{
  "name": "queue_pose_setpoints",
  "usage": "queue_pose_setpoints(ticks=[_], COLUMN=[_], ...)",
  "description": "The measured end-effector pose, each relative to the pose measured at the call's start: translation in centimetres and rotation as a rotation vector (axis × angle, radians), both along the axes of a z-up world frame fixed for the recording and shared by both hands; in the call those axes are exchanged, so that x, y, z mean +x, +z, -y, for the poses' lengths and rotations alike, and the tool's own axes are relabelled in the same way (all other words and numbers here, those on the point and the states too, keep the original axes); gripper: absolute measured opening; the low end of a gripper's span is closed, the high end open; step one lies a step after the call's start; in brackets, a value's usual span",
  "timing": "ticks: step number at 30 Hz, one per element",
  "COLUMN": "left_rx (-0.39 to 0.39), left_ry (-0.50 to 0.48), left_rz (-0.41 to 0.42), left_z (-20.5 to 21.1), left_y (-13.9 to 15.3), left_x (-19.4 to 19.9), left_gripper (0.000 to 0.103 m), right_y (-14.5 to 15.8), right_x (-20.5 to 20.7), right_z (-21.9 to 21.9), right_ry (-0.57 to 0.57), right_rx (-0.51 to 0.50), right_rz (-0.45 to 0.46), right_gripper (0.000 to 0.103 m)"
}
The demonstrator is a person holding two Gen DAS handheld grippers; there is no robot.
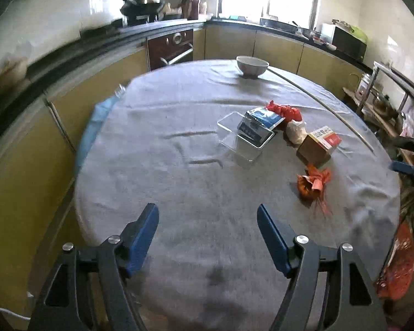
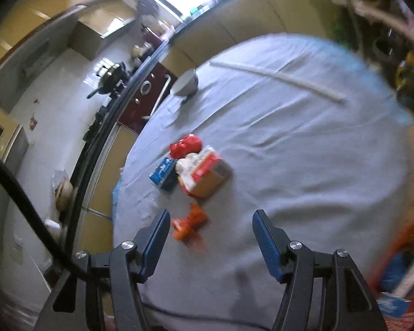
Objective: Collect trash
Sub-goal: 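Grasp the red-and-white medicine box with the right tool while the left tool grasps the orange bag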
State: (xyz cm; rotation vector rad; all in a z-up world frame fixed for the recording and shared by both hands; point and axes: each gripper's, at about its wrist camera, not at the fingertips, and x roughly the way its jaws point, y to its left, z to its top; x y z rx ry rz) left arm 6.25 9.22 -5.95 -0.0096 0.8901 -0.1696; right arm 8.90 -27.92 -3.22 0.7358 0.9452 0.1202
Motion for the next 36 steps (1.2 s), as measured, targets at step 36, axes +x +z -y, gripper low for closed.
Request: queue_pose_setpoints(ticks=[36], left_rx=[-0.07], left_ry=[-0.395], left_rz=[-0.116], left_z=[12.4], left_y=[-3.3], left_x=[8.2], left_gripper=[0.076], right_y=[-2.1], right_x=[3.2], right_z=[3.6], right_ry=[-0.159], right_rx=[-0.204], right_rz=[-0.12], right_gripper=[0.059])
